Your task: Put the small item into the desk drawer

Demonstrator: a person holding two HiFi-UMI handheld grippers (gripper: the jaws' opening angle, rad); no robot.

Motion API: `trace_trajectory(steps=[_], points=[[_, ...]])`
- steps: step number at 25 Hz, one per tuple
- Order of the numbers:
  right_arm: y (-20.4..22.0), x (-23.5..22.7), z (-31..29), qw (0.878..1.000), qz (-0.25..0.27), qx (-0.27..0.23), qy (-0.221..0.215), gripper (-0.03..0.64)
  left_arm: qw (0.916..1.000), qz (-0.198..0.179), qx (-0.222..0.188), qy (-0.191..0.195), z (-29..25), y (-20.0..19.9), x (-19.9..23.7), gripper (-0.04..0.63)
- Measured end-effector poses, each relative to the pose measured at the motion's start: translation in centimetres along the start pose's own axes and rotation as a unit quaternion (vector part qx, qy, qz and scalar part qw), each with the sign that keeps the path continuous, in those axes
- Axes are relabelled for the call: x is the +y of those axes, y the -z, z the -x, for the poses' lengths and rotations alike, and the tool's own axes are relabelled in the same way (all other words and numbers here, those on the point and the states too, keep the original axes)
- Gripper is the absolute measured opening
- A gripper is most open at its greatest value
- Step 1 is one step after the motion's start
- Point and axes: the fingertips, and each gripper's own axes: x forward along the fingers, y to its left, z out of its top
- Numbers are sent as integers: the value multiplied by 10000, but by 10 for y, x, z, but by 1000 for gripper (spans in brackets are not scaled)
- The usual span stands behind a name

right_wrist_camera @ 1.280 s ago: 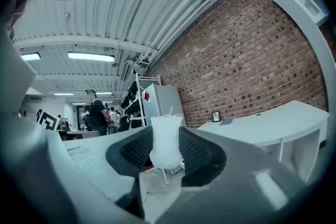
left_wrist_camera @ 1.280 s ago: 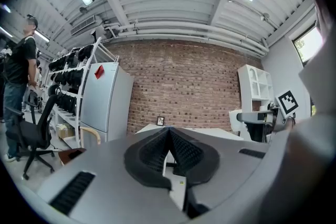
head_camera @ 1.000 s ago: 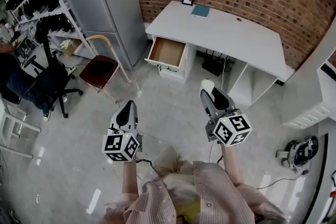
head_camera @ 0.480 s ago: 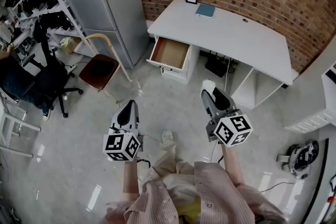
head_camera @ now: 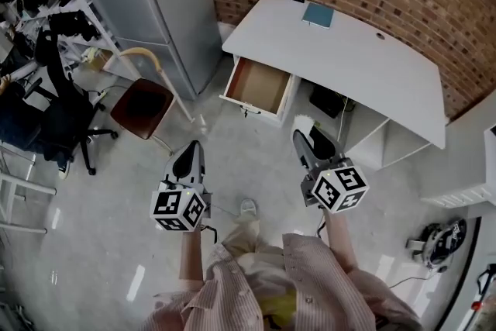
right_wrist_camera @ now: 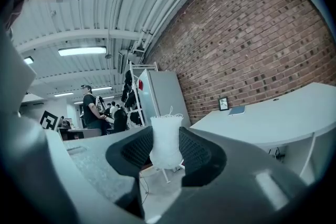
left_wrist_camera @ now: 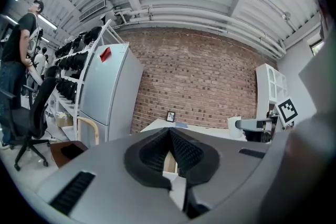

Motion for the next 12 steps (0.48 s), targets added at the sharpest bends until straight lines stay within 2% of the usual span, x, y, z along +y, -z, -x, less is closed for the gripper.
trace_trajectory(steps=[12], points=[[3,-41,-109,9991,-156,328,235,155,9988,120,372,304,-117,-6,55,-2]])
